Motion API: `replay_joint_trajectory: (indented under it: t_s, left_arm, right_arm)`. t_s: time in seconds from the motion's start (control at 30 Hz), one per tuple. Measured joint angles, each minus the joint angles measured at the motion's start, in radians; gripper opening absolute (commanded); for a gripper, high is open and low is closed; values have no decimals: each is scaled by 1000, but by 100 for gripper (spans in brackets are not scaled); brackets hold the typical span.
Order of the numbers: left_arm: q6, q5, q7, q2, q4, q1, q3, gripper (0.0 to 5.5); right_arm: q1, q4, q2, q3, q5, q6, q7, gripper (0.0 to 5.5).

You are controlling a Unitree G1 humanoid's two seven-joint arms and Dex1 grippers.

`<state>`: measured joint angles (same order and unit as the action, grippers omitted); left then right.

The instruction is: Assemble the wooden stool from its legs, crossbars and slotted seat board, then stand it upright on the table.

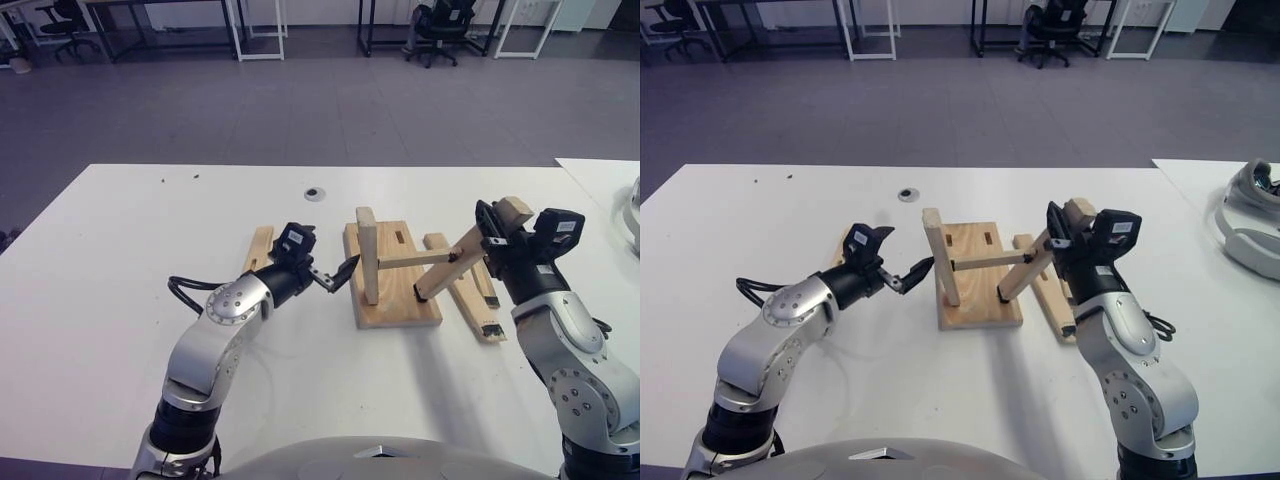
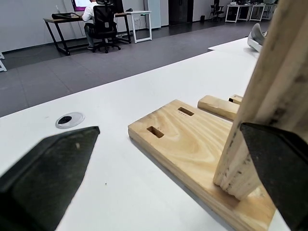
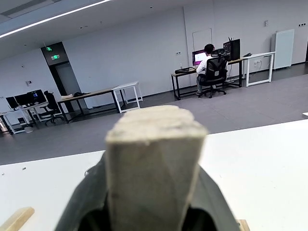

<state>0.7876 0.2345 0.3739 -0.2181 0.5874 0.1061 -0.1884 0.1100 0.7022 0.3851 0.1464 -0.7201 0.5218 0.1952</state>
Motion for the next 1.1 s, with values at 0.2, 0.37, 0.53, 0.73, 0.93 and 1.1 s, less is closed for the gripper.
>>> replay_joint_trajectory:
  t_s: [0.2,0.37,0.53,0.73,0.93,1.1]
  left_arm:
    - [18,-1,-38,31,4,0,-23,540]
    - [101,-11,-149,110,20,9,-58,540]
    - [134,-12,-201,138,19,32,-63,540]
    - [139,-12,-233,156,11,36,-58,540]
    - [124,55,-83,-15,114,28,69,540]
    - [80,120,-19,-135,41,301,294,540]
  right_arm:
    - [8,17,76,-66,112,42,25,188]
    - [22,-6,111,-111,143,136,-17,274]
    - [-24,-2,115,-130,149,160,-67,361]
    - [-65,-9,115,-134,143,220,-106,423]
    - [-70,-51,86,-20,-48,213,-307,423]
    - [-276,-63,194,214,-294,200,-416,423]
